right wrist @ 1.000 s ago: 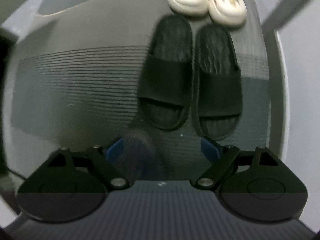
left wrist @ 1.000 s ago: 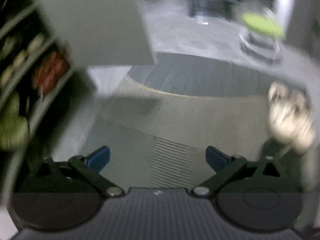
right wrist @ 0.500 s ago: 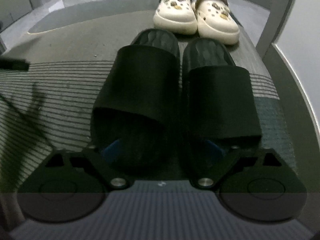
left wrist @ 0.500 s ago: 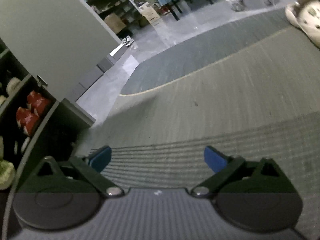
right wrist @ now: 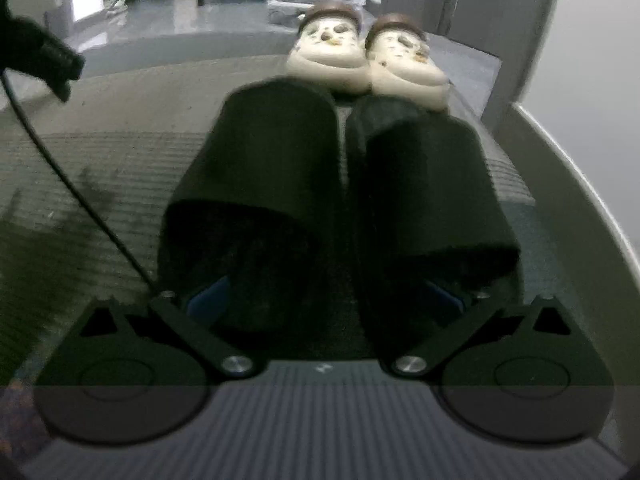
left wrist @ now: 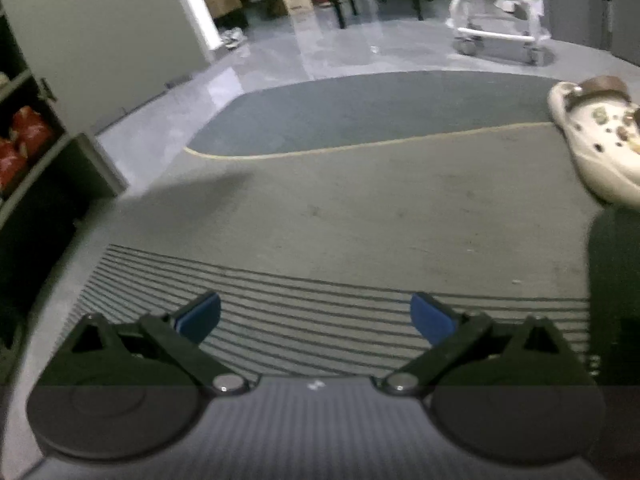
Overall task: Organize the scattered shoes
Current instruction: 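Lift the black slides with the right gripper and carry toward the cabinet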
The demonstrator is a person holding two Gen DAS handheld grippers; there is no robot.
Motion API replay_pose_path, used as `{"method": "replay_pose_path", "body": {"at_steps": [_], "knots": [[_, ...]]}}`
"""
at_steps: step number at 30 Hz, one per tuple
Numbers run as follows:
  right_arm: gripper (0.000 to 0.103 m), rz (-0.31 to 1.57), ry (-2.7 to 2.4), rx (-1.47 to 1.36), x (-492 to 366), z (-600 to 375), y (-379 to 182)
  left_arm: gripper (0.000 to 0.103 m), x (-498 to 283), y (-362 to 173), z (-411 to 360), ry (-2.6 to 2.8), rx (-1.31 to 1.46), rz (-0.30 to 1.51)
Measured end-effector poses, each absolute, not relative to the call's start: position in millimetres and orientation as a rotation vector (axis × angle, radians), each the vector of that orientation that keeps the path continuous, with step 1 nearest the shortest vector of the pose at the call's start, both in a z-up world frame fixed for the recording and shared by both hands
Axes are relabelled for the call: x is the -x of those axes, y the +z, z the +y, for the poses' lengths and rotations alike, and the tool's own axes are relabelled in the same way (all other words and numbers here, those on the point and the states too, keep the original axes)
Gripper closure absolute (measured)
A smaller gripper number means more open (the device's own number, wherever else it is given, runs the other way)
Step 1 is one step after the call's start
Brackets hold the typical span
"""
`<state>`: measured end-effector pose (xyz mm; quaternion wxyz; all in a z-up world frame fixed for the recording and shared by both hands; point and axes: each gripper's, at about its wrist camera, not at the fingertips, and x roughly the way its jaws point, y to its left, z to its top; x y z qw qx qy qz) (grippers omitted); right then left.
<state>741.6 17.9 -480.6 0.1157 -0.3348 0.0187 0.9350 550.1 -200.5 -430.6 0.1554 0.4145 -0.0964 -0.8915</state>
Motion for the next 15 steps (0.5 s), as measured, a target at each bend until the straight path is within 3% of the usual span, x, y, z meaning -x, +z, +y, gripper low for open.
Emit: {"method": "replay_pose_path", "body": {"at_steps": [10,12,14,15], "knots": [[0.0,0.244,2.672,0.989,-680,45,-491,0.001,-530,-432,-197,-2.551,-1.216,-0.27],[0.008,0.265,2.646,1.051,-673,48,-473,0.001,-526,-422,-197,-2.538,-1.244,-0.275],[0.028,0.258,2.62,1.109,-670,49,-451,0.001,-520,-411,-197,-2.503,-1.299,-0.274],[0.031,0.26,2.617,1.14,-671,48,-440,0.001,-518,-405,-196,-2.484,-1.325,-0.276]]}}
